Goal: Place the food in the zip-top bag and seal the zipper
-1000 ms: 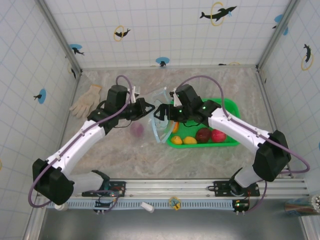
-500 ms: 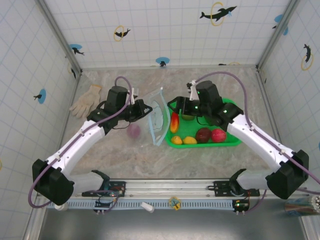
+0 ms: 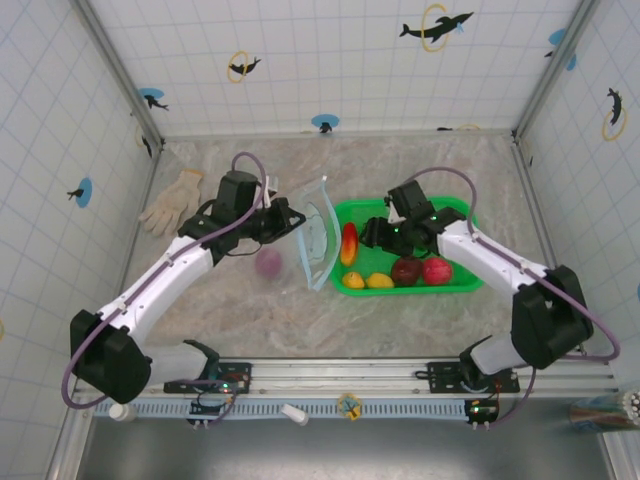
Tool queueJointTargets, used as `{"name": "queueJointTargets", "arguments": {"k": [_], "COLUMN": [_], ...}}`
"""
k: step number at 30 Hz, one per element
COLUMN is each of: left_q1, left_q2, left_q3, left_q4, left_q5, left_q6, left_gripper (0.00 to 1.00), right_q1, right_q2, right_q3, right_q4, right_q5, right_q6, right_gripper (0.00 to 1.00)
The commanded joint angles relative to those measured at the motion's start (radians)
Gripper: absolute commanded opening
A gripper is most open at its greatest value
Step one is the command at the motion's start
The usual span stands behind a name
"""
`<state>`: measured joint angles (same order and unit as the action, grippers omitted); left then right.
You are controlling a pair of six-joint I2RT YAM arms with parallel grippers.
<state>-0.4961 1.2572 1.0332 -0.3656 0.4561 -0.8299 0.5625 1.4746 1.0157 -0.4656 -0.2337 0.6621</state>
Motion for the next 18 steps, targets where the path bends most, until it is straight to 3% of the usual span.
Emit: {"name": "queueJointTargets", "arguments": {"k": [1,8,18], "left_q1": [0.013,0.027,0.045], "left_q2": [-0.005,-0.021,-0.05], "left_q3": [0.022,0.016,0.019], "left_q4": [0.005,-0.004,-0.034], "left_q5": [0.004,-0.01,-0.021], "left_q6": [-0.008,-0.002,0.033], "left_gripper": [0.0,0.0,0.0], "right_q1": [0.026,0.076,0.106], "right_q2": [0.093,0.333,0.501], "right_q3": [0.043,0.222,0.388], "right_q4": [0.051,-0.01,-0.11], "right_q5": [-0.014,0.05,0.153], "right_q6": [-0.008,-0.045,-0.118], "right_gripper": [0.7,0.71,0.67]}}
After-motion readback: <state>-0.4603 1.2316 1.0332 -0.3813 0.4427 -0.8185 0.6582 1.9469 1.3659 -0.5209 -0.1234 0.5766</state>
